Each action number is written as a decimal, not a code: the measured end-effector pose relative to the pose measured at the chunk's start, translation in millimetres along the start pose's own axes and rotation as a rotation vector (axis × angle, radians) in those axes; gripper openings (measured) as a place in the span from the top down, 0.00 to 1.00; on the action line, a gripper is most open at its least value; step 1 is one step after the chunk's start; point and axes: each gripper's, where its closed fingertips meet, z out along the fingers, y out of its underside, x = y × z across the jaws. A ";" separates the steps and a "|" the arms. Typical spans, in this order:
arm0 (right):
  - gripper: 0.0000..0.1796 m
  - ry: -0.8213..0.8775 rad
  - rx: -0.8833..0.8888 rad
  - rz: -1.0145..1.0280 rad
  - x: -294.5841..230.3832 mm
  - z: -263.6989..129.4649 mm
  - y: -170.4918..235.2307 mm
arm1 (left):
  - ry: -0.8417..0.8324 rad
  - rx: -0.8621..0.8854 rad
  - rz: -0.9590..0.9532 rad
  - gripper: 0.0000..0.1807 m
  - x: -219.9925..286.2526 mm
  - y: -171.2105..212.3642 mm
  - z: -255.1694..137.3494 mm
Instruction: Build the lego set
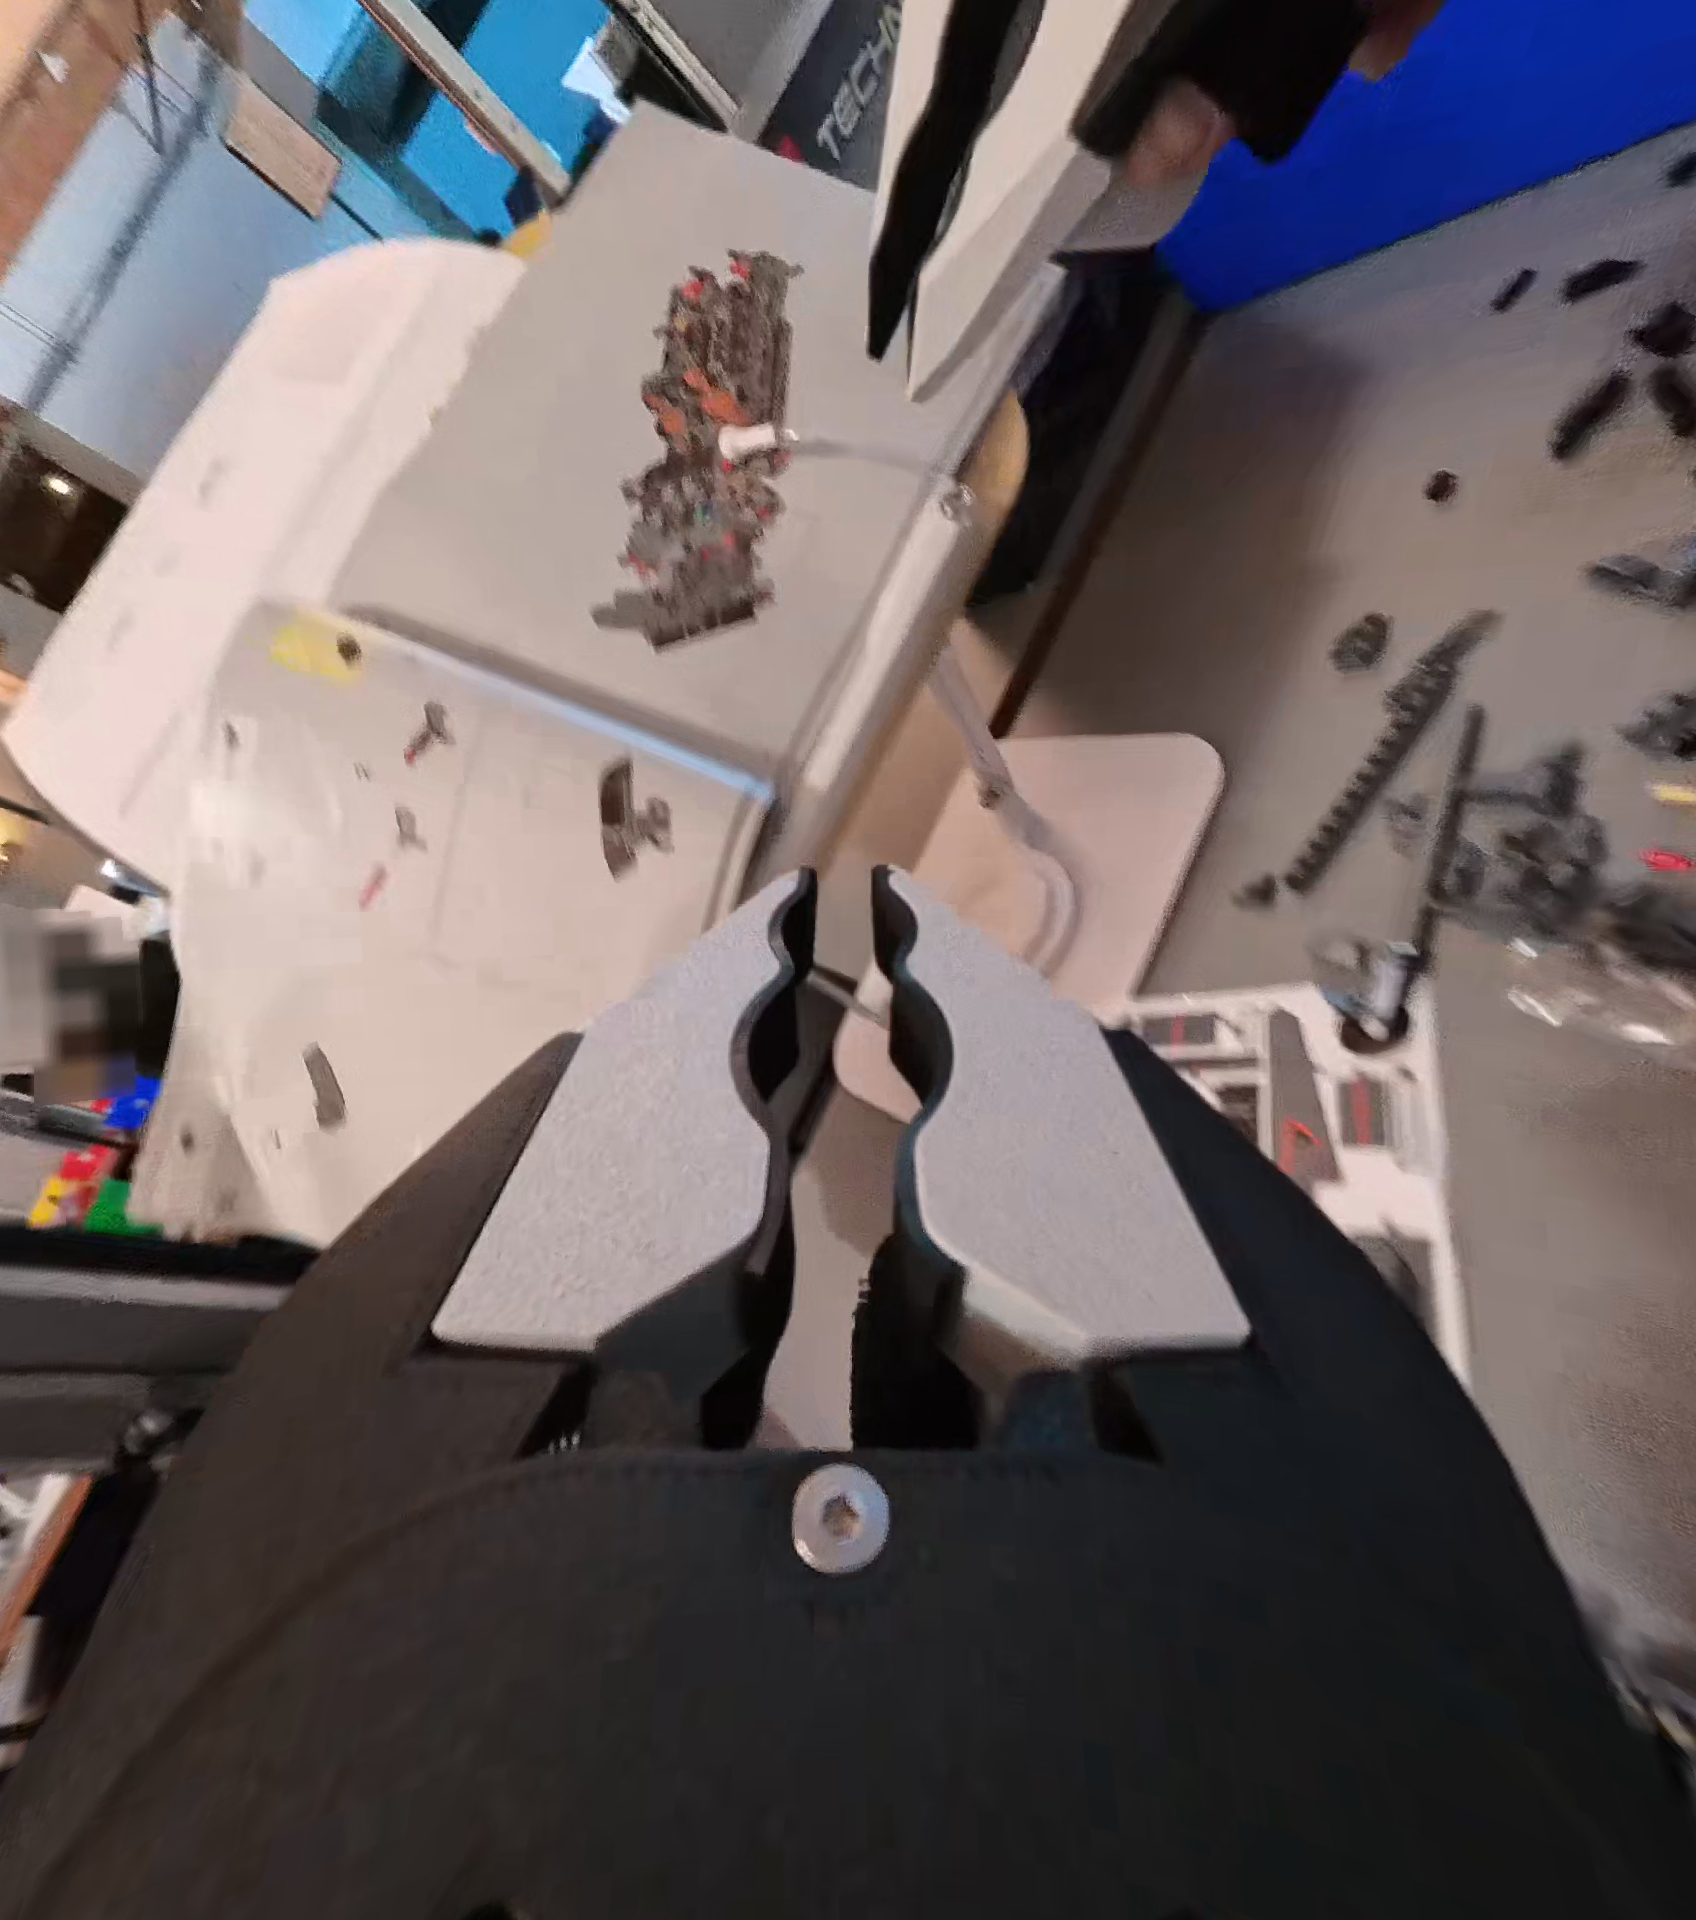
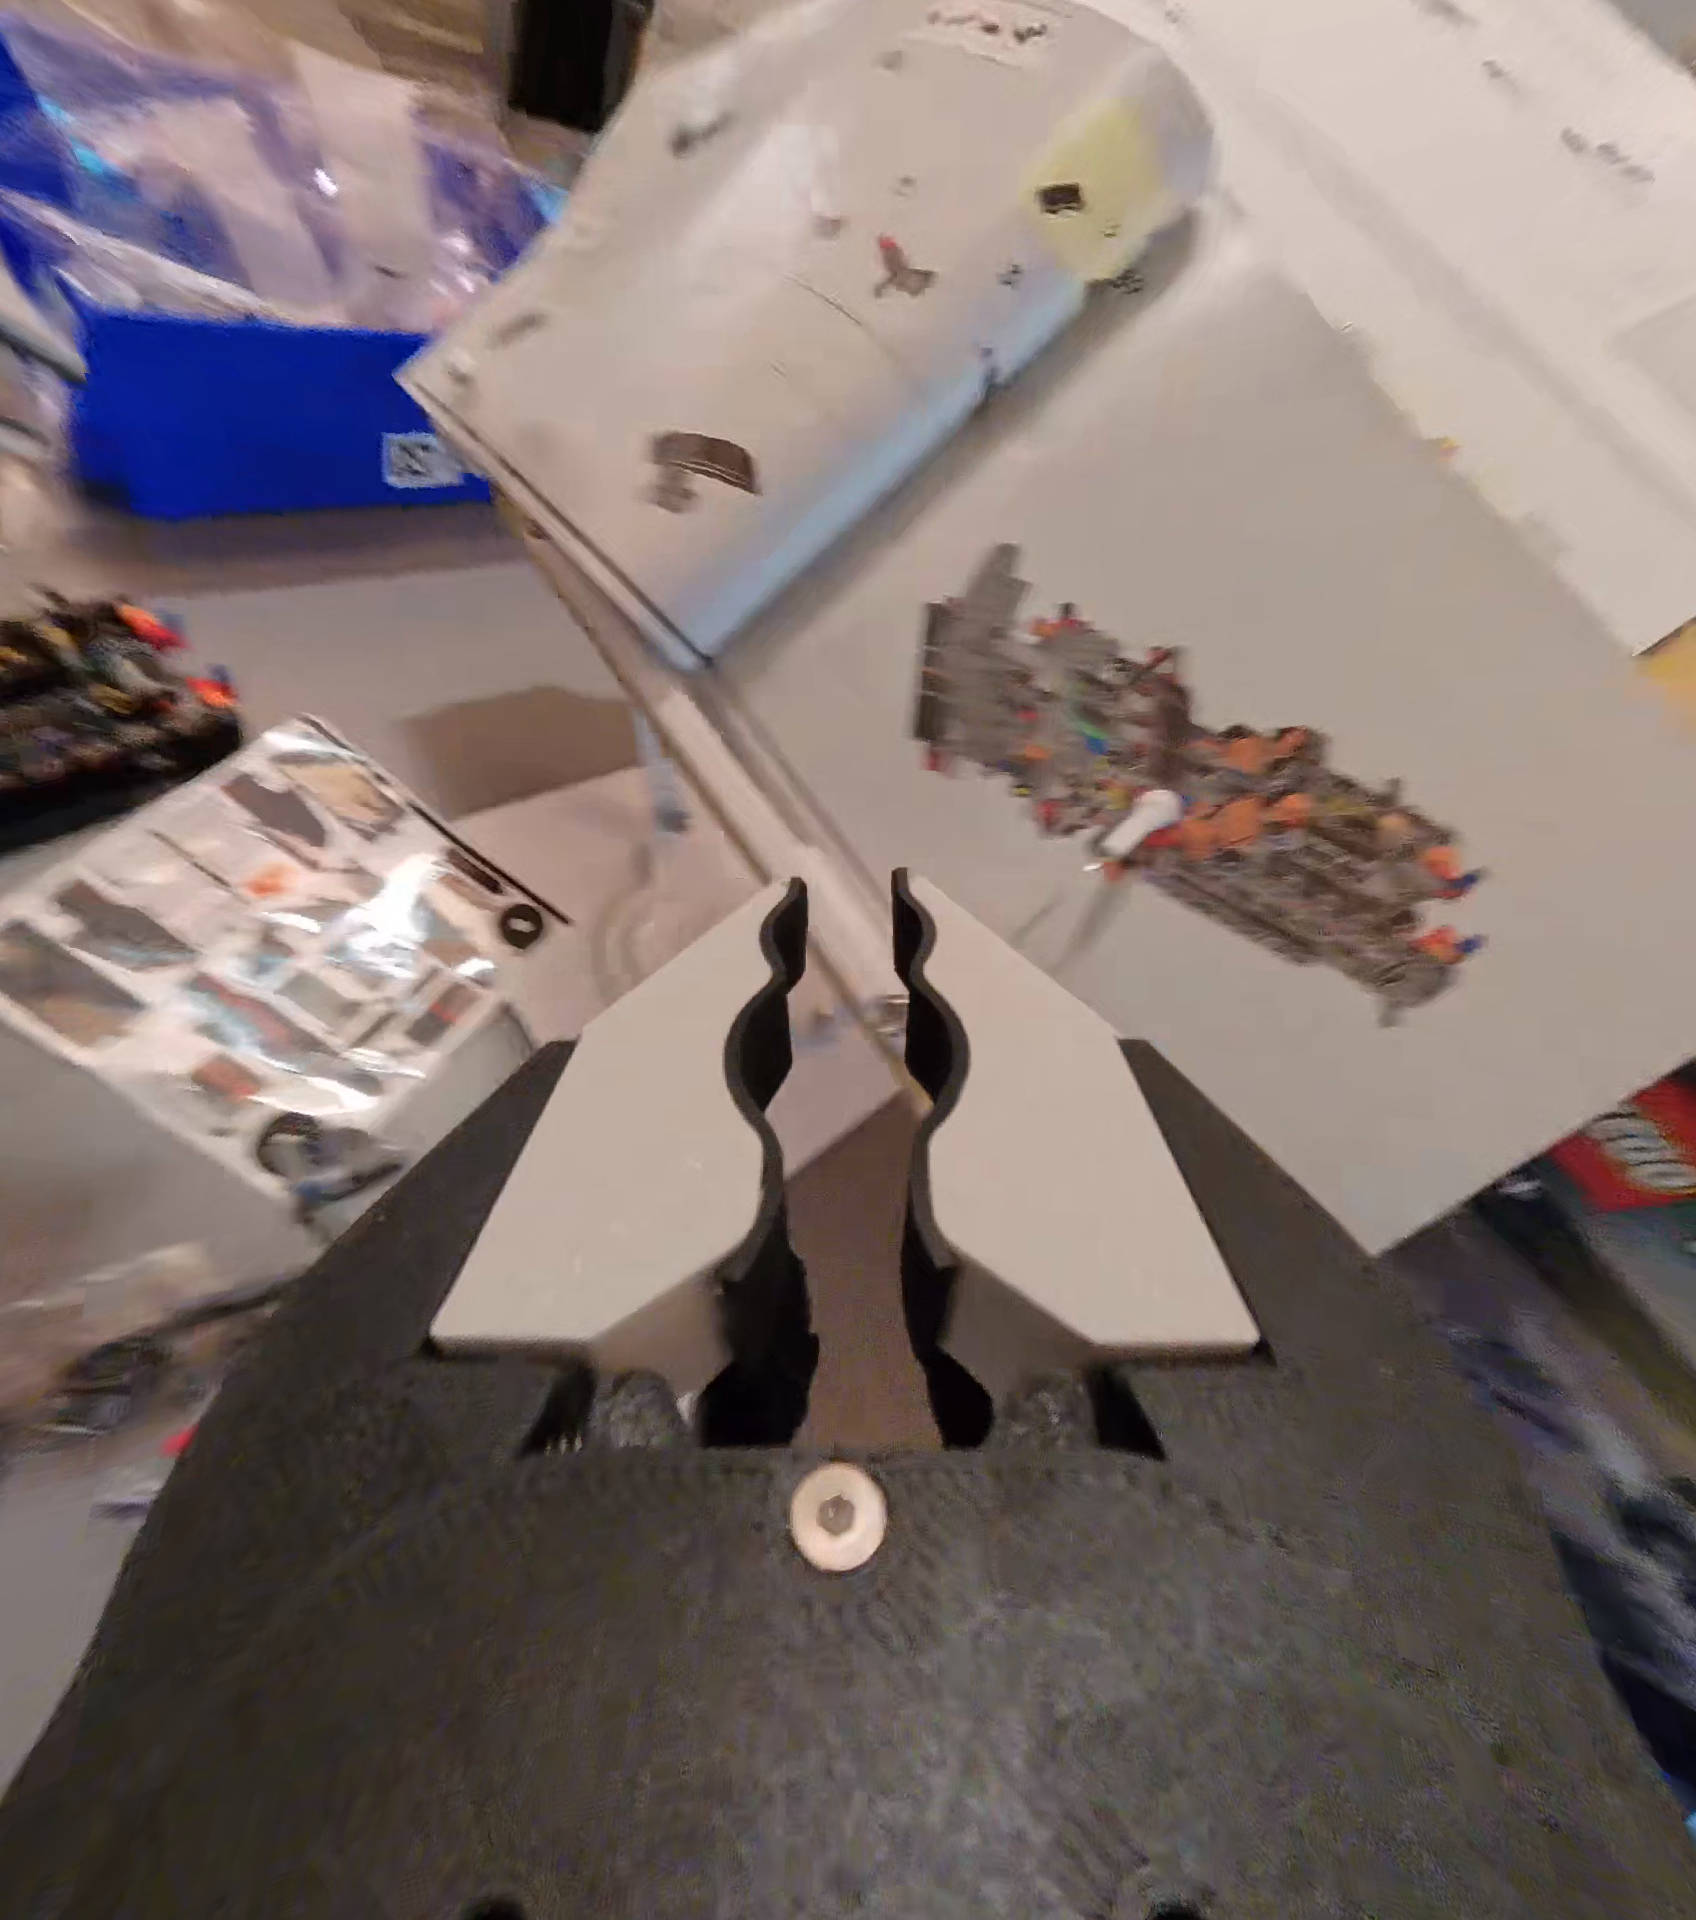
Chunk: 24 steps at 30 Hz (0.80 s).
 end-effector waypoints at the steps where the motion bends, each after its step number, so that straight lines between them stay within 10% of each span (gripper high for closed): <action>1: 0.93 0.008 -0.002 -0.053 8.3 3.6 -0.5 | -0.004 0.012 0.018 0.95 -5.1 -9.4 15.6; 9: 0.79 0.044 -0.198 -0.113 43.7 36.6 20.9 | -0.112 -0.048 0.118 0.96 -46.9 -18.7 118.5; 24: 0.98 0.056 -0.134 0.149 58.7 50.2 30.0 | -0.194 -0.128 0.031 1.00 -46.3 19.4 140.6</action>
